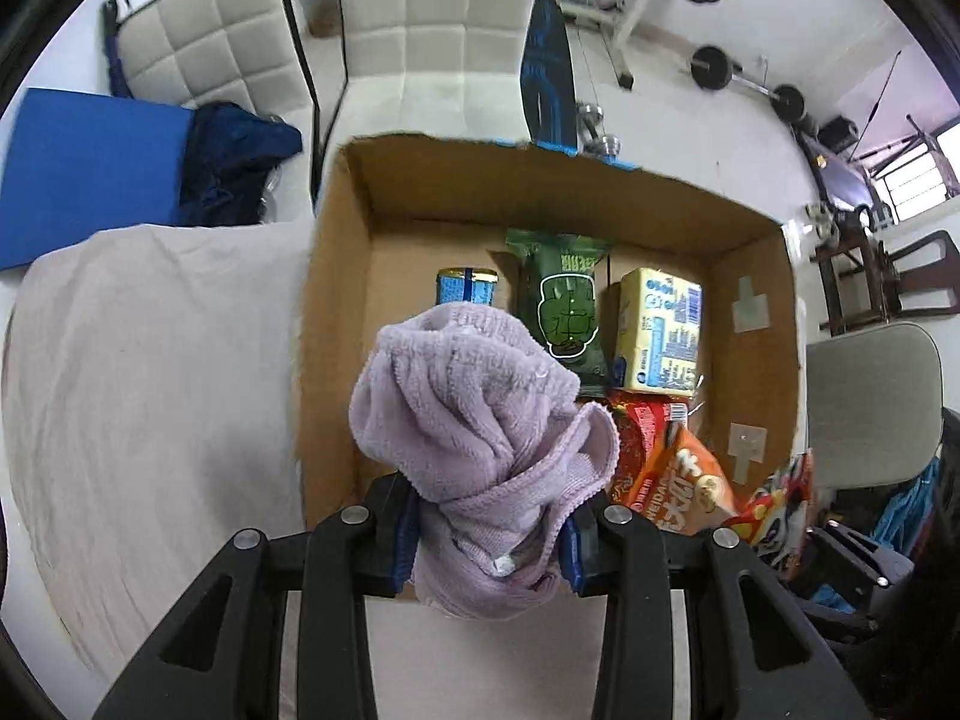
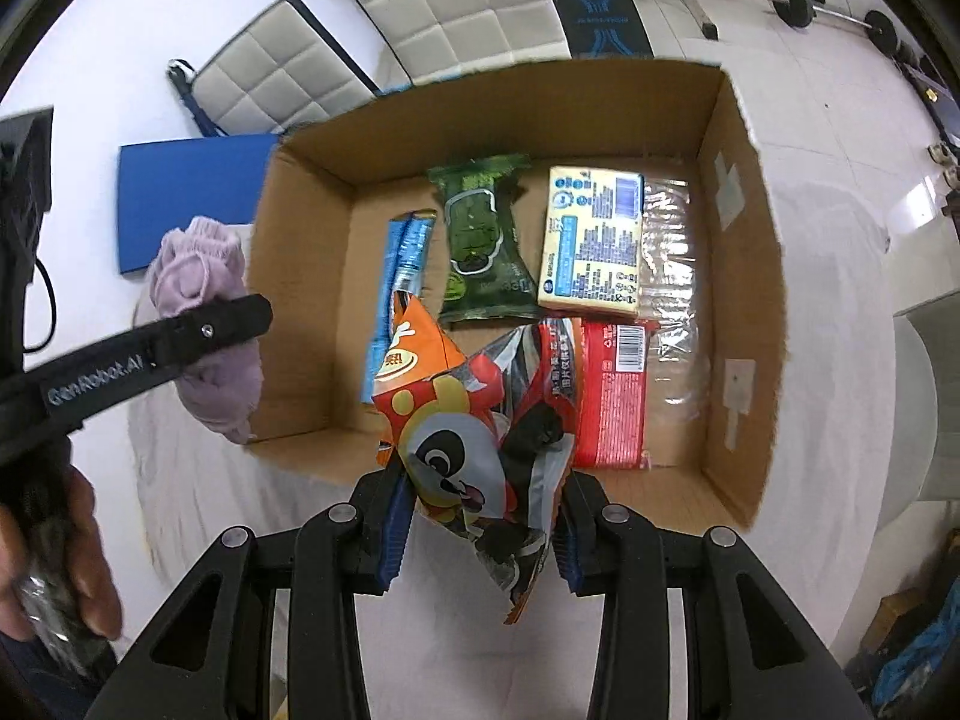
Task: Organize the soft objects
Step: 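Carry sock and panda bag into the box and open both tools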
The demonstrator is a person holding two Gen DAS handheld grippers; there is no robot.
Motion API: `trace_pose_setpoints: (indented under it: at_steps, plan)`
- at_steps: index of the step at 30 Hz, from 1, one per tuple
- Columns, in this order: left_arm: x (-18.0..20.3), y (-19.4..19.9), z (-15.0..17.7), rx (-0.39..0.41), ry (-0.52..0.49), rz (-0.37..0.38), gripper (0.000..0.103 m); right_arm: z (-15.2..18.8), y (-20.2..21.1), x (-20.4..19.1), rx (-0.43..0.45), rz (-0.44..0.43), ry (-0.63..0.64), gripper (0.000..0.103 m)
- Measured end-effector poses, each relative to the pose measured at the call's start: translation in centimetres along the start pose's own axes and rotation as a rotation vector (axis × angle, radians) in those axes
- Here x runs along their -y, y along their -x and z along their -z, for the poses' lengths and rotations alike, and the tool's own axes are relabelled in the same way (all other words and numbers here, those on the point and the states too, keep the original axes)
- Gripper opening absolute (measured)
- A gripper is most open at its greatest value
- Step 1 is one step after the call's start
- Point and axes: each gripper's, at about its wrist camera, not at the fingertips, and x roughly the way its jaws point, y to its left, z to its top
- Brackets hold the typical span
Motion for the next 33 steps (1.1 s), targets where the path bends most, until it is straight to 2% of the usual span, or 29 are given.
trace_pose_setpoints:
  at_steps: [8, 12, 15, 17, 19, 20, 22, 24, 27, 29, 30, 33]
  plan:
    - [0.8, -4.5, -1.1, -0.123, -0.039, 0.017, 0.035, -1.1, -4.7, 0.6, -0.072, 0.008, -0.002, 0.042]
    - [1.1, -6.7, -1.1, -0.222, -0.026, 0.032, 0.036, -1.4, -6.7, 1.1, -0.131, -0.024, -0.006, 0.046]
    - [1.3, -7.4, -0.7, -0.24, -0.034, 0.013, 0.036, -1.3, -7.6, 1.6, -0.148, 0.009, -0.008, 0.055]
    - [1.4, -7.5, -0.3, -0.238, -0.045, -0.002, 0.036, -1.0, -7.4, 1.8, -0.142, 0.028, 0.003, 0.066]
    - [1.3, -7.5, -0.1, -0.237, -0.041, 0.01, 0.041, -0.8, -7.1, 1.9, -0.135, 0.035, 0.006, 0.073]
    - [1.3, -7.4, -0.1, -0.233, -0.036, 0.015, 0.043, -0.7, -7.0, 1.9, -0.134, 0.035, 0.008, 0.073]
    - [1.1, -7.0, 0.0, -0.217, -0.021, 0.021, 0.063, -0.6, -6.7, 1.9, -0.134, 0.038, 0.007, 0.073]
    - [0.8, -6.4, 0.0, -0.192, 0.0, 0.032, 0.072, -0.4, -6.3, 2.0, -0.126, 0.046, 0.005, 0.073]
    - [0.6, -5.2, 0.1, -0.166, 0.01, 0.03, 0.073, -0.2, -5.6, 2.3, -0.107, 0.065, 0.002, 0.073]
    - [0.9, -4.5, 0.4, -0.139, -0.002, 0.004, 0.082, -0.1, -5.1, 2.4, -0.095, 0.094, 0.005, 0.084]
    - [1.0, -4.2, 0.5, -0.124, -0.006, -0.008, 0.09, -0.1, -4.9, 2.4, -0.092, 0.106, 0.003, 0.087]
    - [1.2, -3.5, 1.1, -0.092, -0.012, -0.047, 0.094, 0.0, -4.6, 2.7, -0.08, 0.146, -0.009, 0.088]
